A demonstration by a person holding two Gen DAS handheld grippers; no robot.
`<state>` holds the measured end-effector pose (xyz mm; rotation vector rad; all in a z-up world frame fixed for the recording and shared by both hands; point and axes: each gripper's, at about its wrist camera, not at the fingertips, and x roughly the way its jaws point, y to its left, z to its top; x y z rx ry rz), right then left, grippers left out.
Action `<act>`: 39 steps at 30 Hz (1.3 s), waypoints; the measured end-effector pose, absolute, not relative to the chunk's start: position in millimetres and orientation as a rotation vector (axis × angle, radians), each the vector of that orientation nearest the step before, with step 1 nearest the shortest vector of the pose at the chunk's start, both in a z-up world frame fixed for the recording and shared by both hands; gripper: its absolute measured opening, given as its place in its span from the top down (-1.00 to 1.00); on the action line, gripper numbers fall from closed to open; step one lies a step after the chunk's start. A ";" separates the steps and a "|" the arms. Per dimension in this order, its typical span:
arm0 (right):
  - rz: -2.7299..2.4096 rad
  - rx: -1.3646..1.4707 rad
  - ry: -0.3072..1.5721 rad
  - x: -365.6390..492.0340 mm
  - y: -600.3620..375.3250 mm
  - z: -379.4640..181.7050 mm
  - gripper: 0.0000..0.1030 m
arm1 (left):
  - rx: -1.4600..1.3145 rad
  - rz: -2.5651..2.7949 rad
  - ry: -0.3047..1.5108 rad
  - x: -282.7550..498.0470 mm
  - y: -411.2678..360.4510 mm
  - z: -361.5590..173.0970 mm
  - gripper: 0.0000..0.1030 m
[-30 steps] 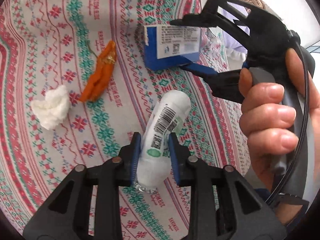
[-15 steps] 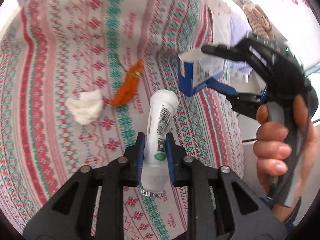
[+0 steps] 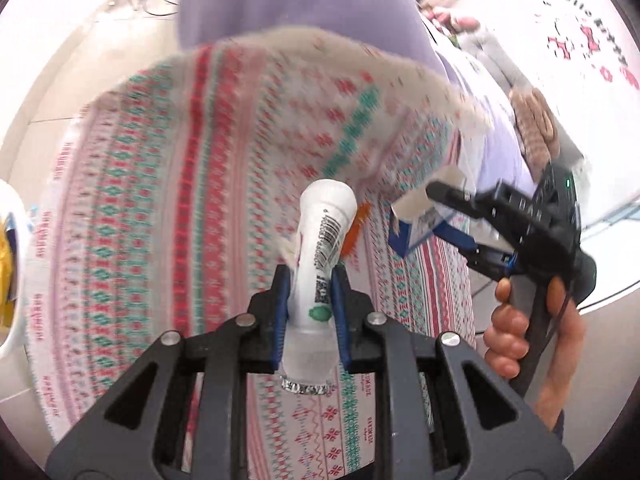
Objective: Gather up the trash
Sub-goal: 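Carry bottle and blue box to the white bin and open both tools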
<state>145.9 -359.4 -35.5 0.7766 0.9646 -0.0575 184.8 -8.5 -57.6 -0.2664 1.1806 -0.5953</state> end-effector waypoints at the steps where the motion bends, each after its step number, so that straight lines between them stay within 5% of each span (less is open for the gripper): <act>1: -0.052 0.750 0.963 147.2 -353.4 -33.9 -0.25 | -0.277 -0.586 1.179 185.1 -4.5 -55.8 0.56; 22: 0.144 0.513 1.054 186.9 -197.1 -31.6 -0.25 | -0.386 -0.417 1.140 198.4 95.7 -43.4 0.56; 39: 0.306 0.390 1.065 209.5 -76.0 -55.5 -0.25 | -0.520 -0.096 1.138 206.1 253.2 -72.3 0.56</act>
